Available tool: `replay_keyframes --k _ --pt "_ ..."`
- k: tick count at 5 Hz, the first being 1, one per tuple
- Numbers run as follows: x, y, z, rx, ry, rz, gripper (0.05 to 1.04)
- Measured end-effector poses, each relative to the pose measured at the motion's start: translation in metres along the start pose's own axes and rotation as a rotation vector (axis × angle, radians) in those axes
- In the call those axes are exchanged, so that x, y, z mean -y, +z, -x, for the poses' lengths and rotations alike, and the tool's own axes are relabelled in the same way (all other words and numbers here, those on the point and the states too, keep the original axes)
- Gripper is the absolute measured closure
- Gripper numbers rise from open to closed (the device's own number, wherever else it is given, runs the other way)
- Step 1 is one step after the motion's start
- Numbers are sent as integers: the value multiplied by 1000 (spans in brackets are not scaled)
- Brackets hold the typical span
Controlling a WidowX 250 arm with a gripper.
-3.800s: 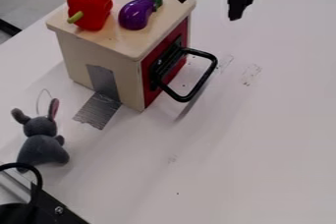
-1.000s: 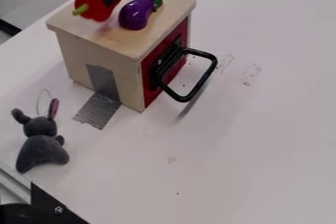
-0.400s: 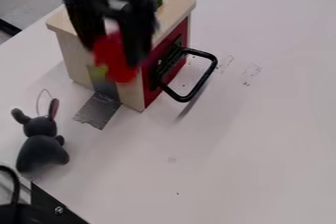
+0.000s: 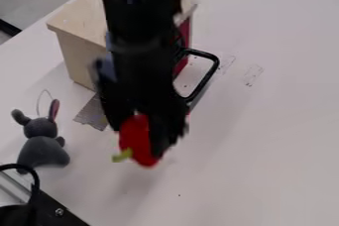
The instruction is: Move the red object to the bottom of the table
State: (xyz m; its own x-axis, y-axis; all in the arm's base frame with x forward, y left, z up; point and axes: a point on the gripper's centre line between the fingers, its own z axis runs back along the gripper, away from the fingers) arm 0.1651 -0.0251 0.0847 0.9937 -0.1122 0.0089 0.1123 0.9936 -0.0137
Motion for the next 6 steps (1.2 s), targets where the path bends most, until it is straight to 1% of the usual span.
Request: replay_keyframes --k 1,2,3,4,5,6 --pt "5 -35 -5 -9 -29 -4 231" --pt "5 -62 -10 -13 -44 2 231" --pt "6 -62 -8 0 -31 12 187" --pt "6 -51 -6 32 -25 16 75" --pt "8 -11 -7 101 6 -7 83" --pt "16 27 -7 158 8 -18 84"
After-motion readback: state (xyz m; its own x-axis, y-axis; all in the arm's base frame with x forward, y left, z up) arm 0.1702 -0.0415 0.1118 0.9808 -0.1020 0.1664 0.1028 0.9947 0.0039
